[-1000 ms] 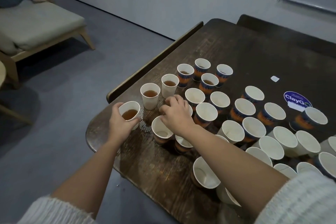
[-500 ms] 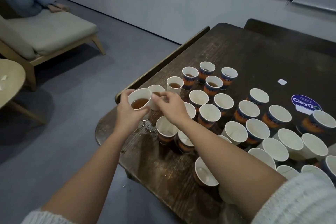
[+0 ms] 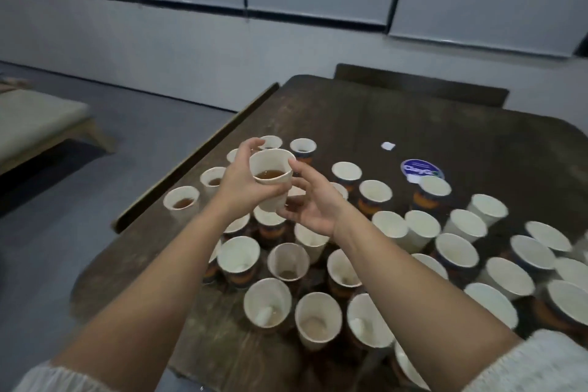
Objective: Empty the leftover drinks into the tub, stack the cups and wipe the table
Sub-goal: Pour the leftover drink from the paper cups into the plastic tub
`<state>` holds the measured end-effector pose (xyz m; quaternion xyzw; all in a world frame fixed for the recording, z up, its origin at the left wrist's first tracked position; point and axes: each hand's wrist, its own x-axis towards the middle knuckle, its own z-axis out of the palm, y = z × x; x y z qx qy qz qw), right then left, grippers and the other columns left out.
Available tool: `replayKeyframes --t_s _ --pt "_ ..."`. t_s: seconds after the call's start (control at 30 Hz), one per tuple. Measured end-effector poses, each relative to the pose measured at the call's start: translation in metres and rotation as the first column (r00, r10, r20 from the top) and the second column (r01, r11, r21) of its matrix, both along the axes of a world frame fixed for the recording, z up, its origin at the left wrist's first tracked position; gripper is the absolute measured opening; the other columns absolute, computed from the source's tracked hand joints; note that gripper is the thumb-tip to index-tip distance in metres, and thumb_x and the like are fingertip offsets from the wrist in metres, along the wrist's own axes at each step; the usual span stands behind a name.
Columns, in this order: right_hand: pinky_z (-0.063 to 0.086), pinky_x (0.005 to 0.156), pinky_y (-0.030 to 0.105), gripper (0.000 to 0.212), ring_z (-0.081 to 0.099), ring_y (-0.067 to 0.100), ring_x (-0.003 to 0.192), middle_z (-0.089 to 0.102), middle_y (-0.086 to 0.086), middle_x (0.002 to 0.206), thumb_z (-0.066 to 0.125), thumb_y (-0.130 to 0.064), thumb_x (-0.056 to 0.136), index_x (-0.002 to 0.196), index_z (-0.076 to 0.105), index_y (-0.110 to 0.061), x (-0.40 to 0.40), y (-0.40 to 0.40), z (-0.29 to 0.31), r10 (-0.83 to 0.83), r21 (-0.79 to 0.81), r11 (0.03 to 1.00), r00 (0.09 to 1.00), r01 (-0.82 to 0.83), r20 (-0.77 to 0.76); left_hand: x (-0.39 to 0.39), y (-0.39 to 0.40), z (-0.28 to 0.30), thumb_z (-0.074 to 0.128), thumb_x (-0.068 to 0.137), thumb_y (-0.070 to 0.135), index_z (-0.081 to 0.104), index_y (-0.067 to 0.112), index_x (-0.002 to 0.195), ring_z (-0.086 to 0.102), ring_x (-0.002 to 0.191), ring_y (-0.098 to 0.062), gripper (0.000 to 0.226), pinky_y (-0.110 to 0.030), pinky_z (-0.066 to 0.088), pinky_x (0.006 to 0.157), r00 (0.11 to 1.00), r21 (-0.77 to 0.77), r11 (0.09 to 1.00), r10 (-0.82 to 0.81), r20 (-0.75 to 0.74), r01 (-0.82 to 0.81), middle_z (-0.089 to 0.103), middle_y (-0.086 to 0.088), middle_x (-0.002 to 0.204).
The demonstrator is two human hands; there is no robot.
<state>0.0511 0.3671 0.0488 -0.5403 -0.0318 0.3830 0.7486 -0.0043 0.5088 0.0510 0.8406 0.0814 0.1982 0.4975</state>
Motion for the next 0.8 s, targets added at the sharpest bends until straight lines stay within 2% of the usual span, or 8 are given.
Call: replayKeyframes --t_s 0.13,0.2,0.33,0.43,0.5,0.6,0.7,0.8 --pt "0.052 0.079 0.037 0.027 0.057 0.021 0.085 0.062 0.006 0.089 0.059 -0.040 0.091 0.101 0.065 -0.015 0.010 -0.112 0.019 -0.147 -0.065 0.987 0.989 0.147 0.010 0.037 -0.102 0.011 0.089 0.062 0.031 0.035 0.032 0.133 0.047 0.122 -0.015 0.089 -0.035 0.045 0.100 0.977 0.029 0.977 -0.212 0.013 0.212 0.046 0.006 0.129" --pt "0.048 0.085 0.039 0.027 0.056 0.020 0.080 0.064 0.004 0.076 0.059 -0.040 0.090 0.096 0.067 -0.015 0.016 -0.170 0.024 -0.208 -0.084 0.974 0.978 0.209 0.024 0.052 -0.157 0.018 0.090 0.064 0.027 0.030 0.030 0.139 0.045 0.124 -0.014 0.096 -0.034 0.043 0.102 0.952 0.016 0.953 -0.304 0.014 0.304 0.042 0.005 0.137" --pt "0.047 0.073 0.033 0.027 0.056 0.018 0.067 0.062 0.001 0.061 0.058 -0.037 0.089 0.096 0.068 -0.012 0.018 -0.283 0.033 -0.371 -0.091 0.922 0.927 0.375 0.063 0.078 -0.270 0.024 0.090 0.062 0.024 0.021 0.031 0.146 0.046 0.122 -0.013 0.109 -0.028 0.044 0.098 0.872 -0.004 0.872 -0.489 0.009 0.489 0.041 0.007 0.134" --pt "0.048 0.070 0.032 0.031 0.059 0.017 0.062 0.064 0.007 0.074 0.057 -0.033 0.089 0.105 0.066 -0.008 0.014 -0.373 0.037 -0.520 -0.048 0.850 0.851 0.524 0.075 0.093 -0.359 0.025 0.090 0.062 0.020 0.014 0.026 0.150 0.046 0.120 -0.007 0.116 -0.023 0.041 0.099 0.786 -0.033 0.786 -0.619 -0.016 0.618 0.044 0.015 0.124" --pt "0.049 0.071 0.034 0.029 0.058 0.022 0.080 0.061 0.010 0.091 0.057 -0.031 0.089 0.101 0.067 -0.006 0.008 -0.423 0.040 -0.613 -0.025 0.787 0.786 0.616 0.079 0.100 -0.408 0.022 0.089 0.065 0.022 0.010 0.026 0.151 0.044 0.125 -0.011 0.117 -0.031 0.040 0.105 0.738 -0.036 0.739 -0.674 -0.038 0.673 0.044 0.009 0.133" --pt "0.052 0.078 0.037 0.024 0.056 0.027 0.100 0.057 0.012 0.108 0.059 -0.027 0.090 0.105 0.063 -0.009 -0.002 -0.505 0.042 -0.767 0.035 0.641 0.639 0.767 0.058 0.105 -0.484 0.014 0.085 0.071 0.023 0.011 0.025 0.152 0.043 0.132 -0.017 0.110 -0.028 0.040 0.100 0.692 0.008 0.695 -0.715 -0.103 0.719 0.040 -0.001 0.146" --pt "0.051 0.072 0.031 0.043 0.056 0.025 0.103 0.054 0.013 0.126 0.063 -0.028 0.088 0.128 0.057 -0.012 -0.015 -0.575 0.037 -0.867 0.000 0.491 0.489 0.871 0.093 0.101 -0.549 0.001 0.081 0.076 0.026 0.019 0.022 0.151 0.040 0.134 -0.018 0.097 -0.029 0.039 0.101 0.646 0.051 0.647 -0.750 -0.142 0.761 0.037 -0.004 0.149" --pt "0.050 0.090 0.041 0.056 0.051 0.031 0.118 0.051 0.012 0.133 0.069 -0.031 0.084 0.136 0.051 -0.018 -0.026 -0.628 0.028 -0.904 -0.118 0.352 0.370 0.929 0.215 0.094 -0.595 -0.014 0.072 0.085 0.029 0.028 0.022 0.148 0.038 0.137 -0.019 0.078 -0.034 0.036 0.107 0.585 0.097 0.578 -0.786 -0.200 0.810 0.037 -0.002 0.150"
